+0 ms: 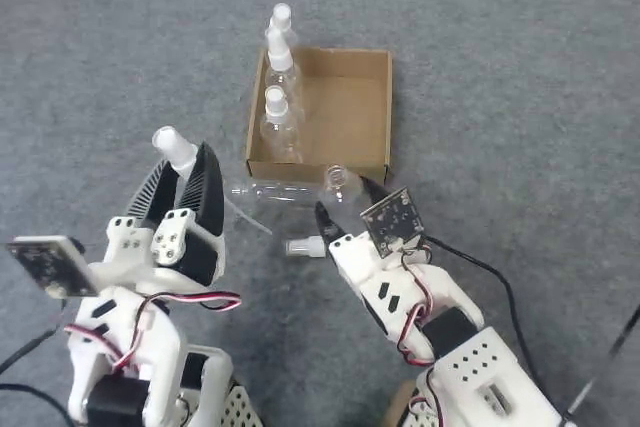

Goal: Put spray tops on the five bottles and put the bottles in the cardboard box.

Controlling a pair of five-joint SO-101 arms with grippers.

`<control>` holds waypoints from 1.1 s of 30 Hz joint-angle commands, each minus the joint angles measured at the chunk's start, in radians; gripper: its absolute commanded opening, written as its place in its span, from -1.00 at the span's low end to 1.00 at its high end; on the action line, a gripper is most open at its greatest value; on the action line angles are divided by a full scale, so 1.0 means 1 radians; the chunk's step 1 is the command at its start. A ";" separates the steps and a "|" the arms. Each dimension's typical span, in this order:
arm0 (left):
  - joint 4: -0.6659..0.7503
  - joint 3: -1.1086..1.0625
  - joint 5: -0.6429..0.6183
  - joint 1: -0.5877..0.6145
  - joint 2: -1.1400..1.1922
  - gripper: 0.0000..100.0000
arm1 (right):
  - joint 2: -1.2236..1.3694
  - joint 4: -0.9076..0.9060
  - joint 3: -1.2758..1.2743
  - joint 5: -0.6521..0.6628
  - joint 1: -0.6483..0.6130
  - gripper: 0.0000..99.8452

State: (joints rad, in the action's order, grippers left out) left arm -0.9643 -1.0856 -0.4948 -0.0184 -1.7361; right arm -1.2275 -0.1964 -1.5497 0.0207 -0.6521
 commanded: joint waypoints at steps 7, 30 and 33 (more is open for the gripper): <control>0.035 0.056 -0.120 0.031 -0.009 -0.98 | -0.028 0.025 -0.011 -0.006 -0.074 -0.72; 0.029 0.013 -0.287 0.198 -0.086 -0.98 | -0.028 0.131 -0.114 0.229 -0.156 -0.73; 0.031 0.007 -0.287 0.196 -0.086 -0.98 | -0.028 0.131 -0.114 0.296 -0.156 -0.73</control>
State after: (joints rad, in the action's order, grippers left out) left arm -0.9643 -1.0840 -0.7741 0.1780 -1.8052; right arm -1.2306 -0.0905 -1.6617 0.2539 -0.8009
